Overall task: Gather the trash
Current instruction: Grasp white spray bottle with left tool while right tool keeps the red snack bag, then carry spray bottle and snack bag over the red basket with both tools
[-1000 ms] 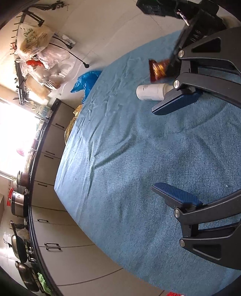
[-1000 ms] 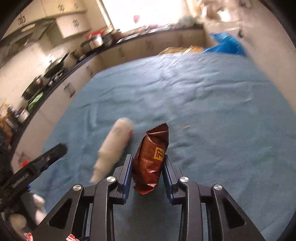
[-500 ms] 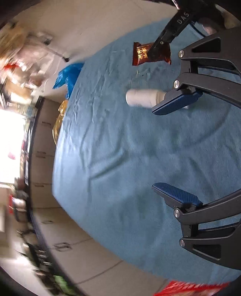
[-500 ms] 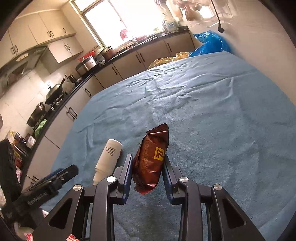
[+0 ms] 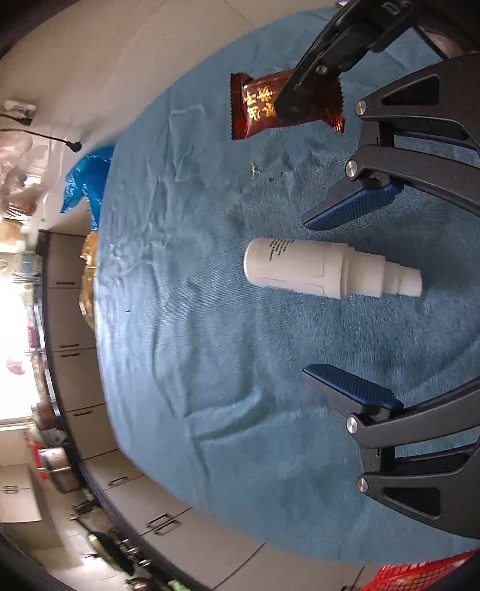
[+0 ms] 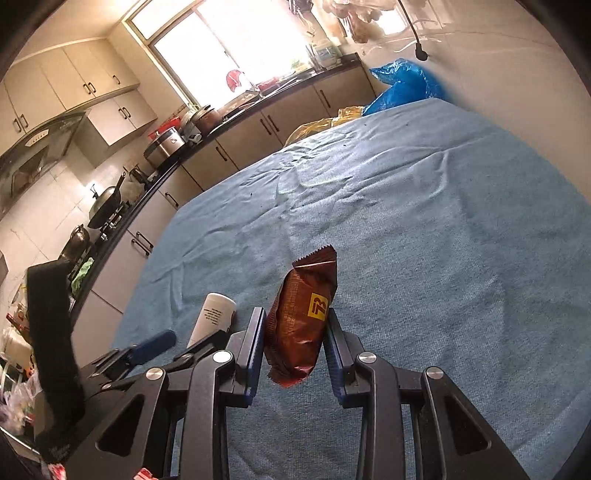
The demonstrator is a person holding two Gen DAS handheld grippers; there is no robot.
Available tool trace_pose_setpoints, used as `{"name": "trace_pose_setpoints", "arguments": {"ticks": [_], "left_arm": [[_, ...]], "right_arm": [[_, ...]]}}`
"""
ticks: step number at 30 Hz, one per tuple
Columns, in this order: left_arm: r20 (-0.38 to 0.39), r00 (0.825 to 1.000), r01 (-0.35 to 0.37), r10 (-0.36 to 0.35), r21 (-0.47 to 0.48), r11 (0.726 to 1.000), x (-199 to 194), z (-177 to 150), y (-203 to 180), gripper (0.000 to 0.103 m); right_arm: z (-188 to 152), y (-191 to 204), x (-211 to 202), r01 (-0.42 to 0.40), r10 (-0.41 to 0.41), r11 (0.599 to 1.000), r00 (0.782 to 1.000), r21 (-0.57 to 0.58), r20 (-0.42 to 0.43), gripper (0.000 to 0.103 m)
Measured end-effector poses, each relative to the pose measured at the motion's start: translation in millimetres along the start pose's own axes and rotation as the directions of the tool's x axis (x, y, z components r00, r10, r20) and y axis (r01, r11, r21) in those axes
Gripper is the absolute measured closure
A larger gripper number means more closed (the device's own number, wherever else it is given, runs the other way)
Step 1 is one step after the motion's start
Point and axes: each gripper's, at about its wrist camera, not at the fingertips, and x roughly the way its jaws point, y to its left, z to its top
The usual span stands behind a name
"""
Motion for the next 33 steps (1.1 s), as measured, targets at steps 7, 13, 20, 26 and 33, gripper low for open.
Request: {"name": "trace_pose_setpoints", "arguments": {"ticks": [7, 13, 20, 26, 33], "left_arm": [[-0.003, 1.000, 0.020, -0.021, -0.059, 0.998, -3, -4, 4, 0.074], [0.076, 0.997, 0.035, -0.026, -0.121, 0.992, -54, -35, 27, 0.074], [0.117, 0.992, 0.064, -0.040, -0.215, 0.975, -117, -92, 56, 0.074], [0.150, 0.988, 0.023, 0.022, -0.293, 0.956, -150, -129, 83, 0.074], [0.187, 0.979, -0.015, 0.084, -0.344, 0.939, -175, -158, 102, 0.074]], "right_arm": [[-2, 4, 2, 0.022, -0.022, 0.999, 1.000, -0.025, 0.007, 0.070], [-5, 11, 5, 0.030, -0.029, 0.998, 1.000, -0.056, 0.007, 0.070], [-9, 22, 6, 0.031, -0.029, 0.994, 0.999, -0.107, 0.014, 0.070], [-13, 27, 8, 0.048, -0.046, 0.989, 0.999, -0.141, 0.020, 0.070], [-23, 41, 8, -0.012, 0.009, 0.984, 1.000, -0.179, -0.015, 0.070]]}}
